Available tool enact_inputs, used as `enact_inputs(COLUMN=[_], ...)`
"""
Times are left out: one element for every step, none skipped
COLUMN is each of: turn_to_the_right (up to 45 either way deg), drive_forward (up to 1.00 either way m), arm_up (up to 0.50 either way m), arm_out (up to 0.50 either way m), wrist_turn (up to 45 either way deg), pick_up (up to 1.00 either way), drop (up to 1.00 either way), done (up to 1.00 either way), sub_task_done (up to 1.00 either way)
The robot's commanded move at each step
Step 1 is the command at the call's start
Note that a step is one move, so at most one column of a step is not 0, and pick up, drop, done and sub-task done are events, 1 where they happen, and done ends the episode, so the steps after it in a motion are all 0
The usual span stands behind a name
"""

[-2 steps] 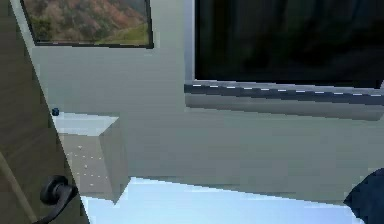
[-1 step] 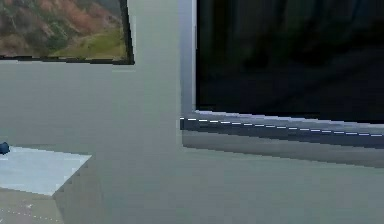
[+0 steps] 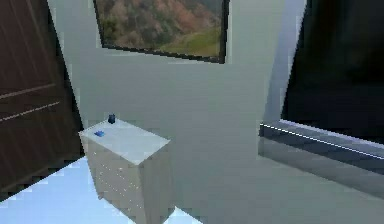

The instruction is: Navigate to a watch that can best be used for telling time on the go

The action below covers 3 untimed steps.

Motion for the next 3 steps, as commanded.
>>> enact_inputs(turn_to_the_right=[0.0,-45.0,-27.0], drive_forward=[0.35,0.00,0.00], arm_up=[0.00,0.00,0.00], arm_out=[0.00,0.00,0.00], wrist_turn=[0.0,0.0,0.0], pick_up=[0.00,0.00,0.00], drop=[0.00,0.00,0.00], done=[0.00,0.00,0.00], sub_task_done=[0.00,0.00,0.00])
